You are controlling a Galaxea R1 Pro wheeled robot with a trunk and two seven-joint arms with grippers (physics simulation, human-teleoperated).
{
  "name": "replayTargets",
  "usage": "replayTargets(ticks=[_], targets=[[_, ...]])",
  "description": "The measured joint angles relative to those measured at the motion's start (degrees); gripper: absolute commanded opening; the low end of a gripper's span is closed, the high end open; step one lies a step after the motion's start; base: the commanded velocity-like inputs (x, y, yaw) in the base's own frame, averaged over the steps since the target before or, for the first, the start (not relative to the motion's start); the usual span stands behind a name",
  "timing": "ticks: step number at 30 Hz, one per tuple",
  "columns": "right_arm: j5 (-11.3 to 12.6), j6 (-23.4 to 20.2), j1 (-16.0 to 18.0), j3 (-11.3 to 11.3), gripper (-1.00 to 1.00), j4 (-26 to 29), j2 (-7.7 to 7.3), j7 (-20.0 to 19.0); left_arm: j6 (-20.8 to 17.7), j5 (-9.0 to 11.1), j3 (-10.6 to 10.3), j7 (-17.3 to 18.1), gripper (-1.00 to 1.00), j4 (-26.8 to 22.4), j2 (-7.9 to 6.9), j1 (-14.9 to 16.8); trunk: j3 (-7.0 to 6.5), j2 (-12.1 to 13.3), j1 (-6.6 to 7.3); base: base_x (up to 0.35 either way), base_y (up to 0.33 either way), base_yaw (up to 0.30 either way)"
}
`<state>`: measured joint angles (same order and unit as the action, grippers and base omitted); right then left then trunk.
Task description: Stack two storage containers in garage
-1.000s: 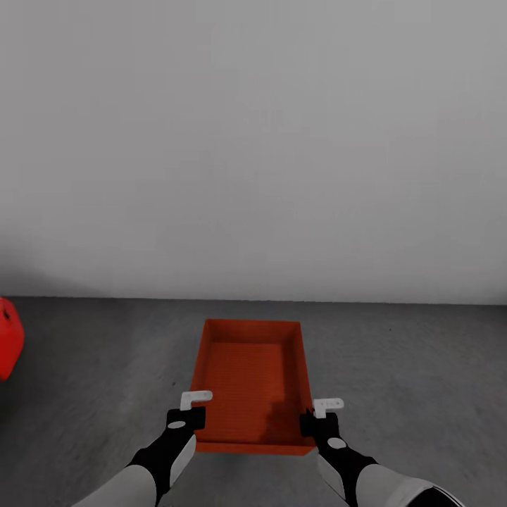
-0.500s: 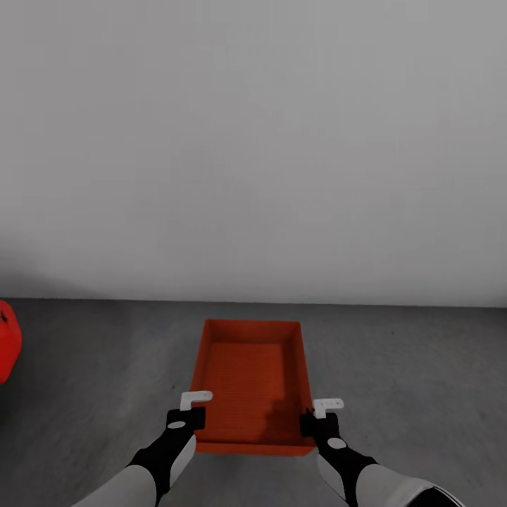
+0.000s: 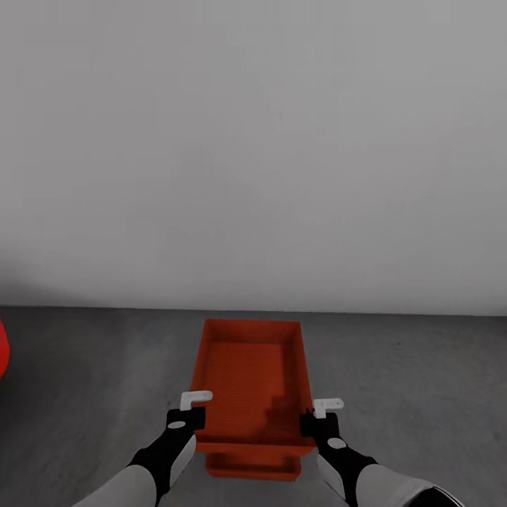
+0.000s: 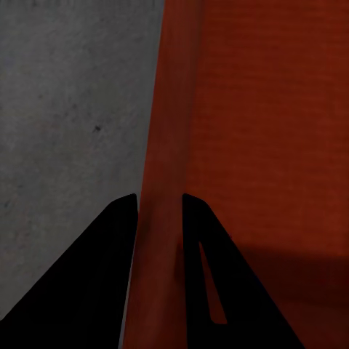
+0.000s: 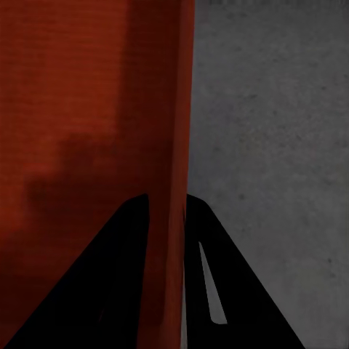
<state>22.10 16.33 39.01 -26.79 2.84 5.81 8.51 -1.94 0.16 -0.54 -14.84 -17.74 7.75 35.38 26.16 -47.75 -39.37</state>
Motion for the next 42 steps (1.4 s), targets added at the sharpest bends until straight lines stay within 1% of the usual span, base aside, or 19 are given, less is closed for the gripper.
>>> replayTargets(ticks=[5,17,23,42], targets=[[0.14,0.02,0.0,-0.1,-1.0,0.12,0.0,0.02,0.0,0.04,-0.05,0.0,-1.0,-0.13,-0.03,0.0,0.0,0.0,-0.02,0.125,0.0,0.0],[-0.08,-0.06,0.0,0.03,-1.0,-0.04,0.0,-0.01,0.0,0.07,-0.06,-0.05,-1.0,0.09,0.0,0.0,0.0,0.0,-0.03,0.009,0.0,0.0],[0.04,0.08,0.01,-0.06,-1.0,-0.25,0.08,0.0,0.0,0.24,-0.23,-0.03,-1.0,0.13,-0.06,0.0,-0.01,0.01,-0.04,-0.114,0.0,0.0],[0.01,0.07,0.01,-0.02,-1.0,-0.24,0.08,-0.01,0.0,0.1,-0.12,0.0,-1.0,0.14,-0.06,0.0,0.0,0.0,-0.03,-0.004,0.0,0.0]])
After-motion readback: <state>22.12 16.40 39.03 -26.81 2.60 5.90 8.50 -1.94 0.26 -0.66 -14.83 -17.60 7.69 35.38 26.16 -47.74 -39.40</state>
